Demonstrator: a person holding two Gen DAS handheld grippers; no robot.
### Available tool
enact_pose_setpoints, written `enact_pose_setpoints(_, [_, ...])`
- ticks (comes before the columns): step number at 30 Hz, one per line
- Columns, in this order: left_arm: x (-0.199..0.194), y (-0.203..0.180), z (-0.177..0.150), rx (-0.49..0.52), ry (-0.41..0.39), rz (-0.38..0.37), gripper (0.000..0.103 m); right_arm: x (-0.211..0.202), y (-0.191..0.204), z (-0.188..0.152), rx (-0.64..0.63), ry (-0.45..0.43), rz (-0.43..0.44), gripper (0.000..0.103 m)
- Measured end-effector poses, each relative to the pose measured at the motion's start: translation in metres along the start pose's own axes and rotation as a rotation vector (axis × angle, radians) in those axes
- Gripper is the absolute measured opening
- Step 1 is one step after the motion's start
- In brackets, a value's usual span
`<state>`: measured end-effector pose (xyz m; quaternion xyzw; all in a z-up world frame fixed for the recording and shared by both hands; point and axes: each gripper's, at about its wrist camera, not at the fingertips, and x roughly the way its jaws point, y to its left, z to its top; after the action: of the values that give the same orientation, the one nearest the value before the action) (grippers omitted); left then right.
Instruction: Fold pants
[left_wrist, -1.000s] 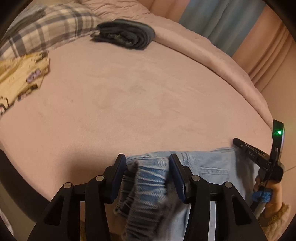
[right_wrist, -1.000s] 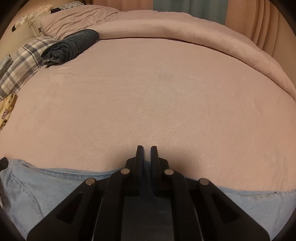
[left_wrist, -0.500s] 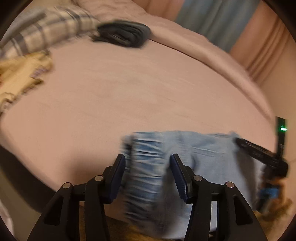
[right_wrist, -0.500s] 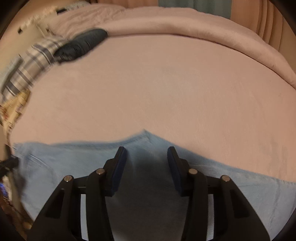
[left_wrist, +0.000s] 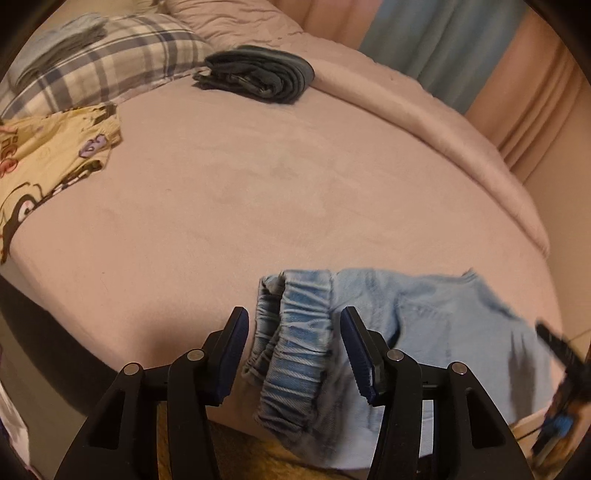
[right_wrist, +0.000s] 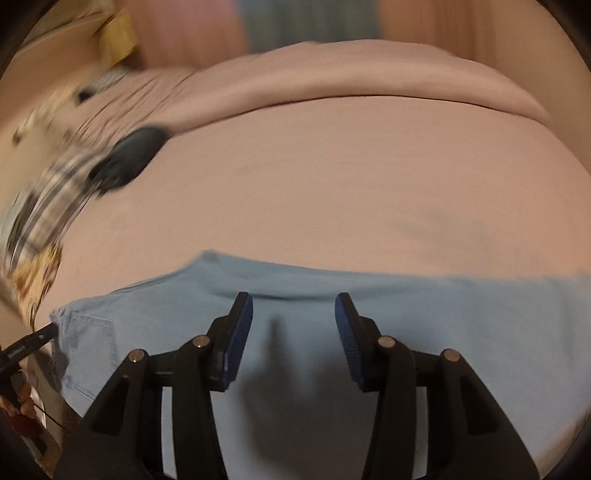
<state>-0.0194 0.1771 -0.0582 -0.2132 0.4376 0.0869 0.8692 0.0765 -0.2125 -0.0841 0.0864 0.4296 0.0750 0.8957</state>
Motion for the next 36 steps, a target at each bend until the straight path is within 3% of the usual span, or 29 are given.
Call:
enact_pose_setpoints(5, [-0.032, -0.022, 0.000, 0.032, -0.089, -0.033, 0.054, -0.064, -0.110, -0.036, 0.246, -0.053, -0.178, 0.046])
enact_pose_setpoints(6, [-0.034, -0.028, 0.000, 0.046, -0.089, -0.049, 0.054, -0.082, -0.139, -0.050, 0.317, -0.075, -0.255, 0.048])
enact_pose_setpoints(8, [-0.033, -0.042, -0.003, 0.081, -0.072, -0.080, 0.054, -0.105, -0.171, -0.069, 0.402, -0.114, -0.323, 0.048])
enact_pose_setpoints(10, [-0.027, -0.060, -0.005, 0.134, -0.043, -0.113, 0.054, -0.127, -0.211, -0.094, 0.526, -0.147, -0.362, 0.040])
enact_pose_setpoints(13, [-0.013, -0.088, -0.010, 0.194, -0.005, -0.137, 0.054, -0.134, -0.242, -0.116, 0.612, -0.139, -0.374, 0.023])
enact_pose_setpoints(16, [0.000, -0.109, -0.015, 0.232, 0.040, -0.164, 0.054, -0.128, -0.250, -0.121, 0.639, -0.136, -0.346, 0.023])
enact_pose_setpoints(20, [0.013, -0.131, -0.026, 0.270, 0.091, -0.188, 0.054, -0.116, -0.266, -0.127, 0.675, -0.140, -0.210, 0.025])
enact_pose_setpoints(22, [0.019, -0.138, -0.032, 0.281, 0.109, -0.185, 0.054, -0.106, -0.264, -0.124, 0.649, -0.118, -0.205, 0.025])
enact_pose_setpoints(25, [0.028, -0.141, -0.037, 0.283, 0.143, -0.189, 0.054, -0.101, -0.269, -0.130, 0.708, -0.161, -0.146, 0.024])
enact_pose_setpoints(28, [0.036, -0.141, -0.040, 0.278, 0.180, -0.179, 0.054, -0.101, -0.265, -0.126, 0.683, -0.189, -0.155, 0.012])
enact_pose_setpoints(31, [0.039, -0.143, -0.042, 0.277, 0.193, -0.168, 0.054, -0.108, -0.263, -0.123, 0.695, -0.228, -0.167, 0.010])
enact_pose_setpoints(36, [0.038, -0.149, -0.043, 0.300, 0.194, -0.179, 0.054, -0.132, -0.257, -0.101, 0.726, -0.364, -0.156, 0.009])
